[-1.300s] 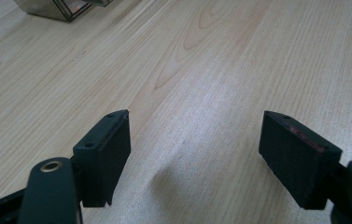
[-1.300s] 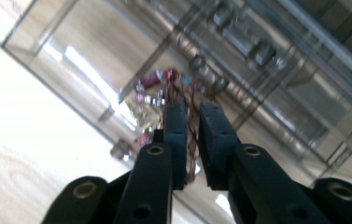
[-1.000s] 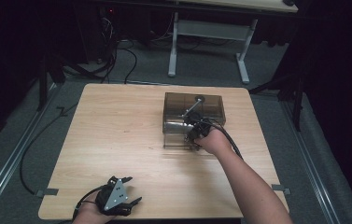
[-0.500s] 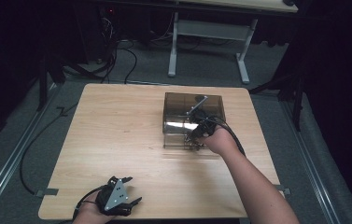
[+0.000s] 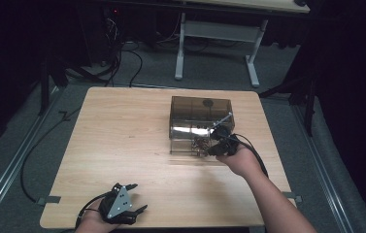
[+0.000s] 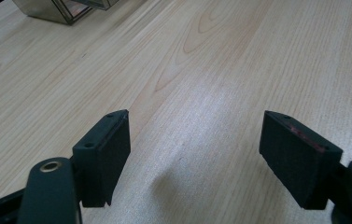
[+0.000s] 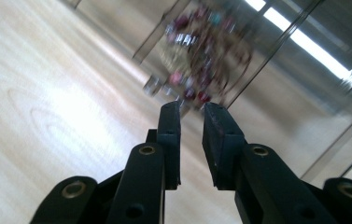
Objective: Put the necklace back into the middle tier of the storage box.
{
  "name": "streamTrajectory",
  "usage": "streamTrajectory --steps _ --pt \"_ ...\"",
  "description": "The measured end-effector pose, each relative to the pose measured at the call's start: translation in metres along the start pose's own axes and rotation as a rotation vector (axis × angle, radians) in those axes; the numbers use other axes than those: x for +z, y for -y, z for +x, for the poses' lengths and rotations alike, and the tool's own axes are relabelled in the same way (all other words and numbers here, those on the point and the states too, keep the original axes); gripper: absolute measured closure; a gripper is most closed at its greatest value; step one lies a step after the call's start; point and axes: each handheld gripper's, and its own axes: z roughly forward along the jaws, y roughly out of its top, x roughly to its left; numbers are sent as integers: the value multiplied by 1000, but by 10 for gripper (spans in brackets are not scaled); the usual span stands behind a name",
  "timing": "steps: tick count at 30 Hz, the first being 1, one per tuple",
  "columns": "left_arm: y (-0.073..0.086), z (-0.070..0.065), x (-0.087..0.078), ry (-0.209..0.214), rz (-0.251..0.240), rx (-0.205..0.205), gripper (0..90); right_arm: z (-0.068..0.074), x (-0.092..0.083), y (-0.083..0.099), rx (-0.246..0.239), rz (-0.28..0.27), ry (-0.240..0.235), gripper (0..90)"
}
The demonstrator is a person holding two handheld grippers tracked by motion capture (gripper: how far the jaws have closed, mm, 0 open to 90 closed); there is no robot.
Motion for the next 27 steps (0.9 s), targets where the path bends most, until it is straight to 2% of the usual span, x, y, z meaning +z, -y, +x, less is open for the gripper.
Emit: streamTrajectory --steps 6,7,9,14,17,27 --pt "0 1 -1 3 -4 -8 250 5 11 35 10 -59 1 697" --pt "0 1 -1 5 -5 -9 250 7 13 41 10 -78 8 689" --pt "0 1 -1 4 -7 -11 249 8 16 52 24 -126 -10 666" --pt "0 1 -1 3 -6 -13 249 13 22 82 59 -249 -3 635" --pt "0 1 -1 1 -5 -14 249 16 26 98 75 -303 0 624" --pt "1 2 -1 -6 -11 -23 248 22 34 140 66 -466 38 572"
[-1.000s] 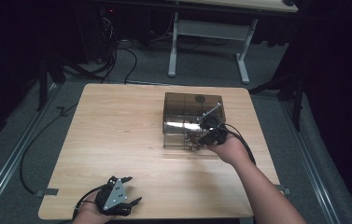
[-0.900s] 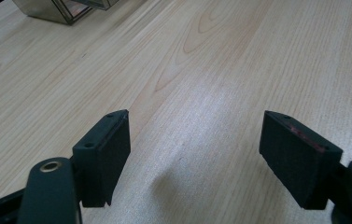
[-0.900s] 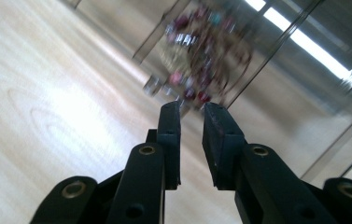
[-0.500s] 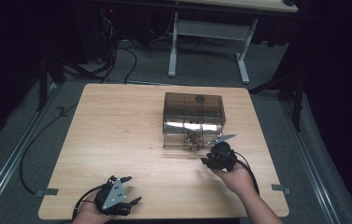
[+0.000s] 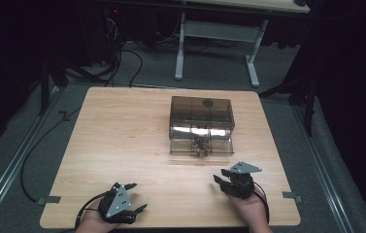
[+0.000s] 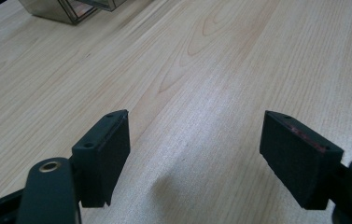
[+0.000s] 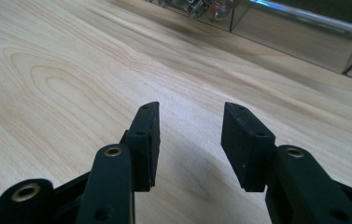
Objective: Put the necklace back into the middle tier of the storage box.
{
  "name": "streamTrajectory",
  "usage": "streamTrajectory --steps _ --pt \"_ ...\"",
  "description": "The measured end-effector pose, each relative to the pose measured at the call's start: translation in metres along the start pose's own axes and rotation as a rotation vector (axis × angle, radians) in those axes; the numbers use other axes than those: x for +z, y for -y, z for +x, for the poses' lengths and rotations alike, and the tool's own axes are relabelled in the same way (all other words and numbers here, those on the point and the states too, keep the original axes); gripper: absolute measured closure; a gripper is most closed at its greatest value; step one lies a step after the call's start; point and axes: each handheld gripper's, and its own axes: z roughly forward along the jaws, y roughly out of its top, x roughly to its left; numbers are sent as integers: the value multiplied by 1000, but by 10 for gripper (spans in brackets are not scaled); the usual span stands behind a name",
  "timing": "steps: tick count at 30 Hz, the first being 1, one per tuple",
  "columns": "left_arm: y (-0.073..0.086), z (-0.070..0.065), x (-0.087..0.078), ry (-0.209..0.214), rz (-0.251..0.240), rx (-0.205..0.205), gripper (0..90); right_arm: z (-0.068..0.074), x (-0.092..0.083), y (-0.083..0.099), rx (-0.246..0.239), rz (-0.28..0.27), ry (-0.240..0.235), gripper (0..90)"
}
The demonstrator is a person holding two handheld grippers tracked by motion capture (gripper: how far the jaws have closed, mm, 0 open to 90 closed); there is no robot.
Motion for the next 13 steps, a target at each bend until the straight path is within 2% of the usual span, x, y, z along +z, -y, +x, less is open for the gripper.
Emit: streamTrajectory --steps 2,4,7,9,11,13 --pt "0 0 0 -3 -2 -4 248 0 -3 9 -5 -36 6 564" --pt "0 1 0 -7 -6 -9 248 -1 -7 21 -7 -95 15 557" --pt "0 1 0 -6 -6 -15 249 -3 -19 32 22 -172 11 544" --pt "0 1 0 -8 -3 -15 249 -6 -22 35 29 -184 28 541" --pt "0 1 0 -10 -3 -14 248 -8 -21 35 61 -176 5 532" --pt "0 1 0 -11 -2 -16 249 -7 -19 34 55 -176 11 532"
